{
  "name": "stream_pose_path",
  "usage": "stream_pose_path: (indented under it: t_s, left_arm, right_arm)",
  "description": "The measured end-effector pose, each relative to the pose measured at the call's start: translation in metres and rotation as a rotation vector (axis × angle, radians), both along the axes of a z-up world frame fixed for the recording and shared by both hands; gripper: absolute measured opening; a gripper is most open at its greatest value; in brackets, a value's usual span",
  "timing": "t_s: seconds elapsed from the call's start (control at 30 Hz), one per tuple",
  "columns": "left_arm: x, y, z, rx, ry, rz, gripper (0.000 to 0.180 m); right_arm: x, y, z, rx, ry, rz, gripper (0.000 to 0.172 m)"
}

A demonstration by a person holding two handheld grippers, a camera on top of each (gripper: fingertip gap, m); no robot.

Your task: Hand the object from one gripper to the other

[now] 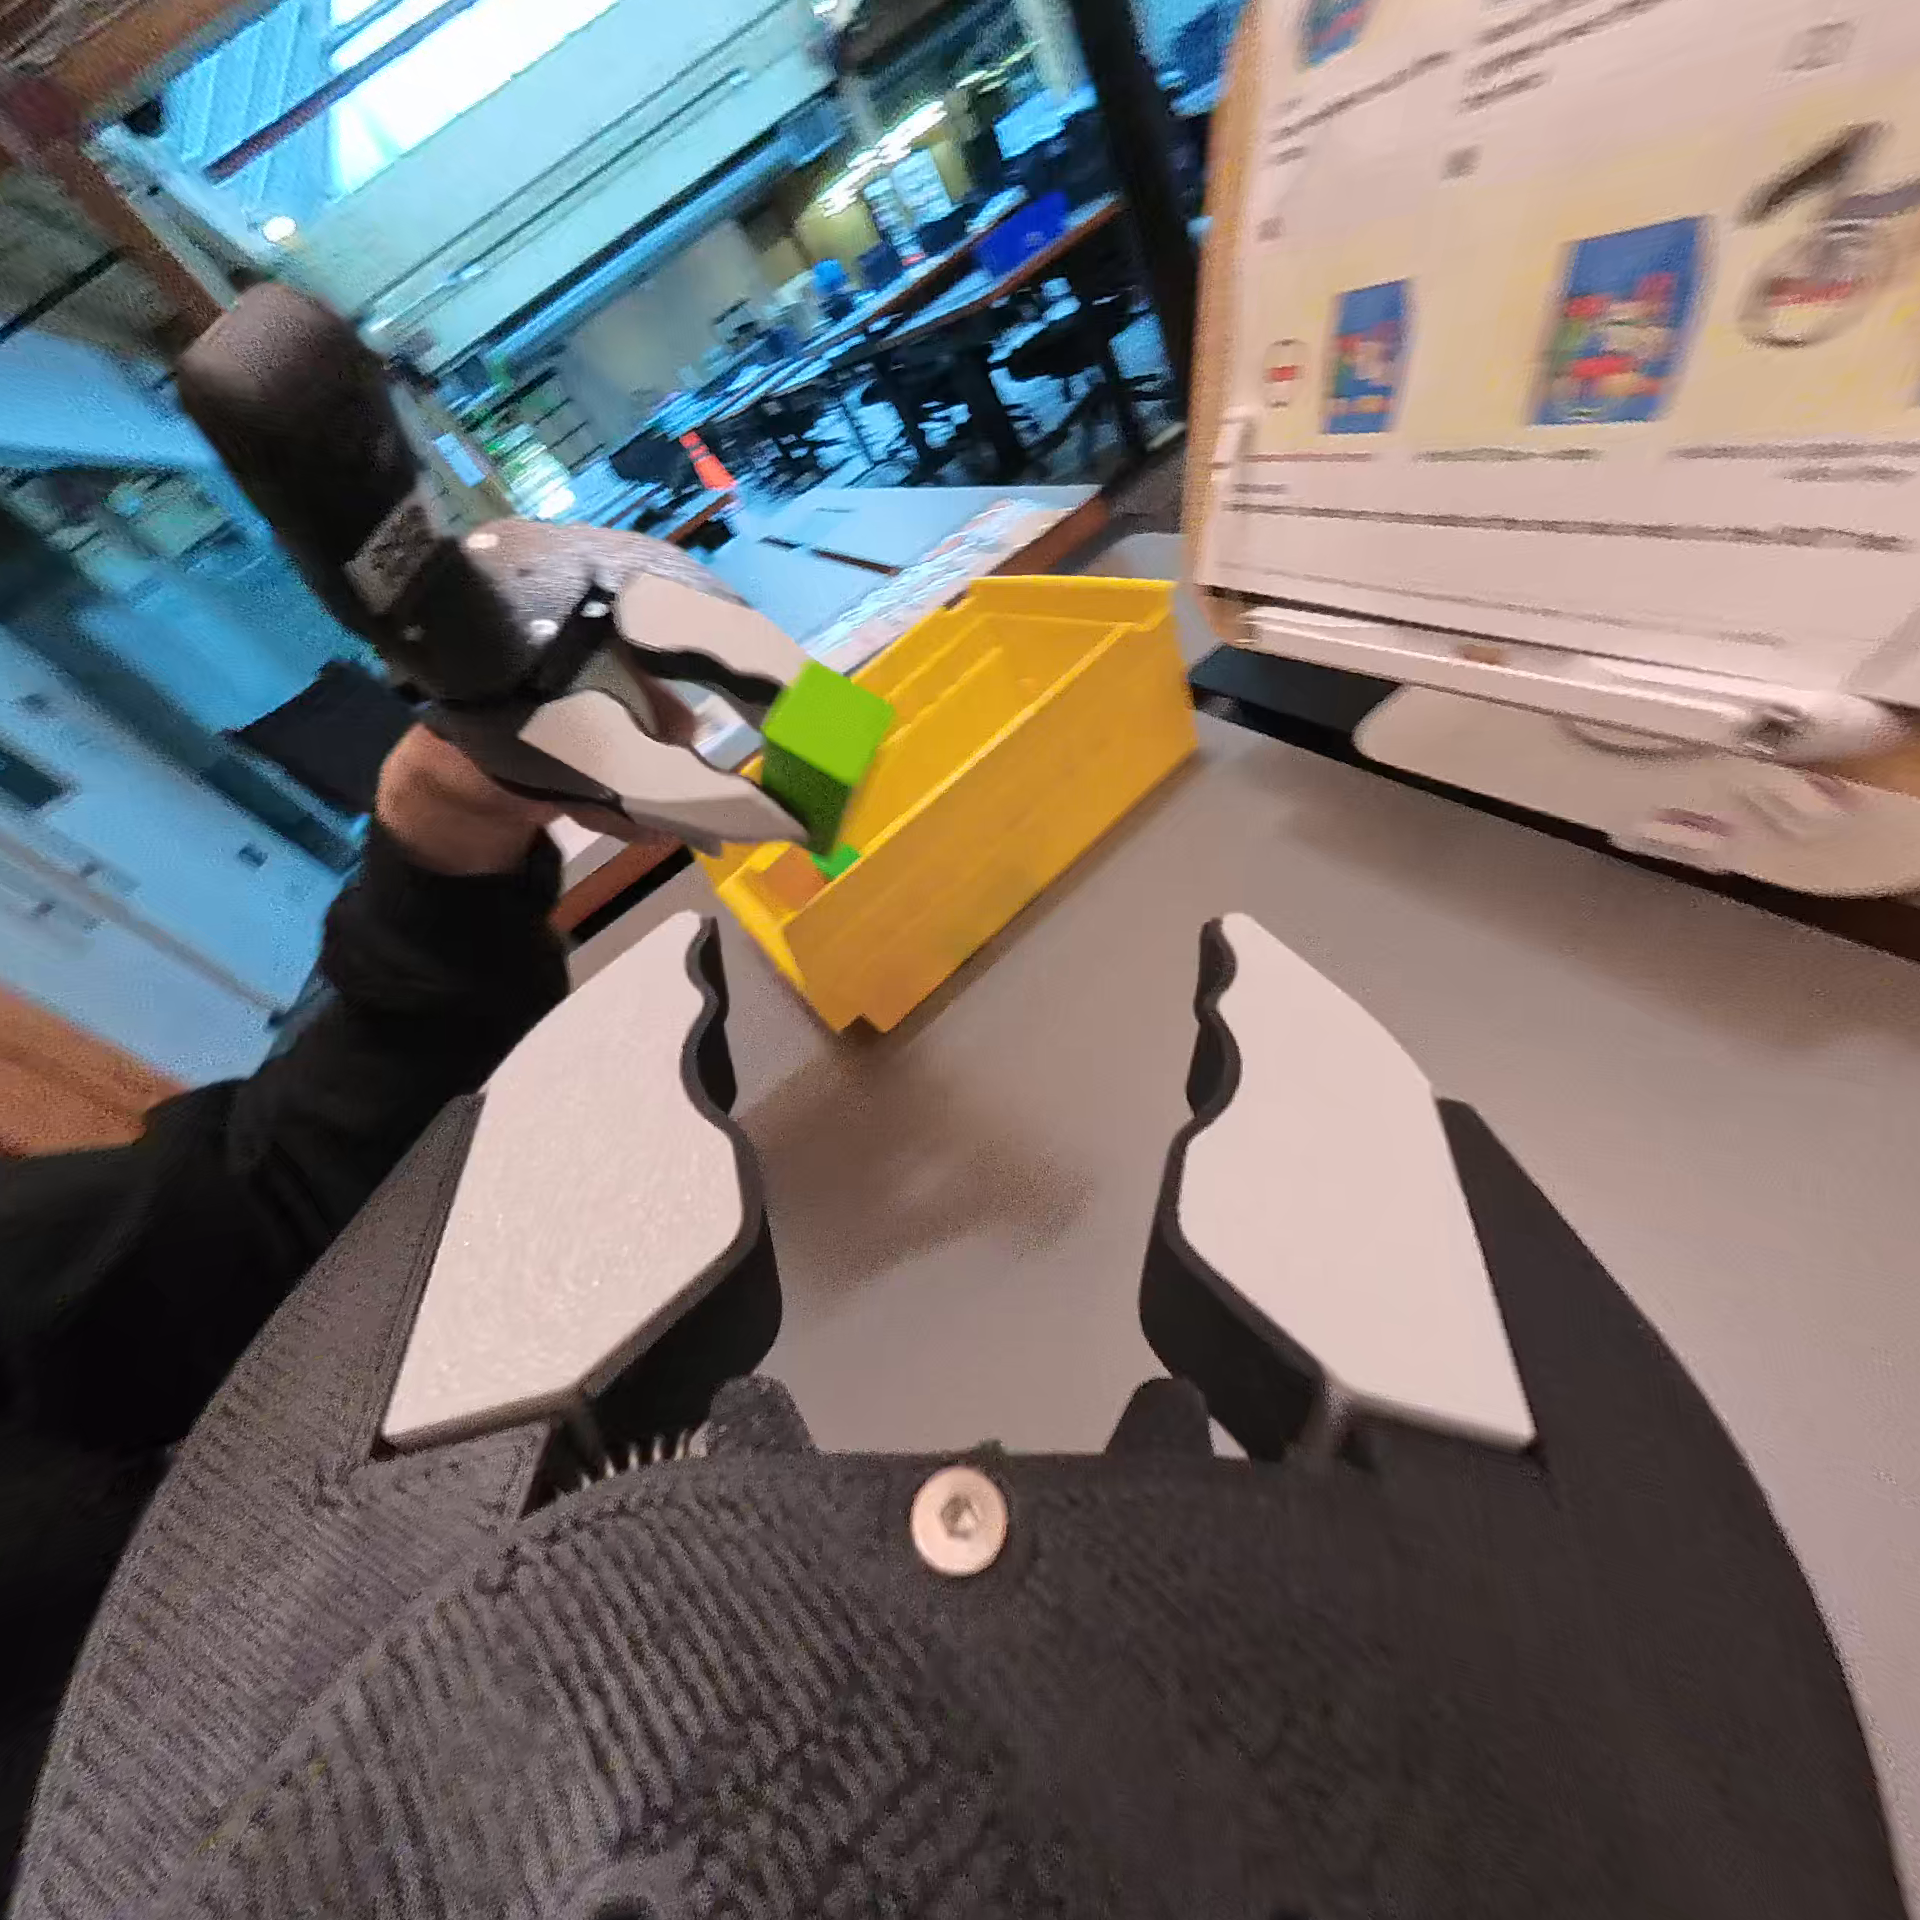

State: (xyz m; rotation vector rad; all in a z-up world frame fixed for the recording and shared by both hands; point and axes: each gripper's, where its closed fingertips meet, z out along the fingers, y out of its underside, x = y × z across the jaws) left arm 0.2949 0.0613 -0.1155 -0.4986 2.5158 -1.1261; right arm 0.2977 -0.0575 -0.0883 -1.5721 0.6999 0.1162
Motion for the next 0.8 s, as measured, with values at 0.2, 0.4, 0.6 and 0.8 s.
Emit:
stream_pose_path:
  t_s: [0.2, 0.4, 0.6, 0.8]
  left_arm:
    - [-0.061, -0.047, -0.025, -0.225, 0.343, -0.258, 0.034]
    - [-0.114, -0.062, -0.027, -0.364, 0.692, -0.557, 0.034]
    - [-0.135, -0.062, -0.024, -0.428, 0.862, -0.747, 0.034]
    - [-0.141, -0.059, -0.02, -0.496, 0.961, -0.827, 0.034]
  right_arm:
    - [-0.049, 0.027, 0.013, -0.03, -0.399, 0.32, 0.092]
    - [-0.087, 0.042, -0.016, -0.214, -0.722, 0.512, 0.095]
    - [-0.129, 0.054, -0.034, -0.205, -0.732, 0.771, 0.074]
    - [-0.149, 0.061, -0.034, -0.195, -0.807, 0.861, 0.056]
